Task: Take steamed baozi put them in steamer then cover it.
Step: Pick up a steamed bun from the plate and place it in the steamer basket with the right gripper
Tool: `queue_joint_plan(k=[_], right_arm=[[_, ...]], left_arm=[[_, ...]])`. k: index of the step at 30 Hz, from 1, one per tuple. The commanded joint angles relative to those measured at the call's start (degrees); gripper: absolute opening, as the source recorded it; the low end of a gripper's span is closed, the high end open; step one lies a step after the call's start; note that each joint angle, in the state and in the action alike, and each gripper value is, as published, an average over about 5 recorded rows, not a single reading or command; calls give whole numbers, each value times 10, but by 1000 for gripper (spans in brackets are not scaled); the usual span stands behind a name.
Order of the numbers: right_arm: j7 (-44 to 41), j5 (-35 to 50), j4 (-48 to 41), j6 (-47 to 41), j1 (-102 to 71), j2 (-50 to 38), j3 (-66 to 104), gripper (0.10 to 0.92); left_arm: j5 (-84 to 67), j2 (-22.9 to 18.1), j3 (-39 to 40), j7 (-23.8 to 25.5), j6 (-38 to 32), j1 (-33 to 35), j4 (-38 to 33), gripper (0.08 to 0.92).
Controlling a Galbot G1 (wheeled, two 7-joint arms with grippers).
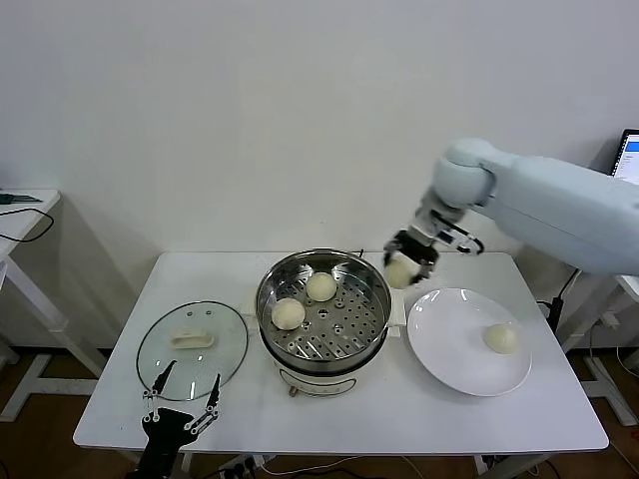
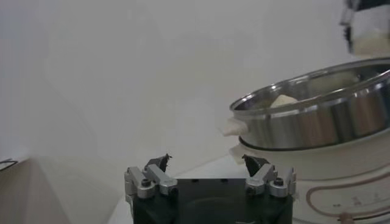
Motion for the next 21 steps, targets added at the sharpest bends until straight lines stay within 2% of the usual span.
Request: queue_joint_plan(k=[1, 9, 21], right_arm=[[18, -46, 59, 126, 52, 101, -29, 645], [31, -96, 84, 172, -3, 131, -31, 645], [32, -143, 71, 204, -54, 139, -39, 654]], left_arm=[[0, 1, 2, 0, 1, 1, 2, 823], [-2, 1, 5, -1, 3, 0, 2, 823], [-9, 2, 1, -3, 2, -2, 3, 823]])
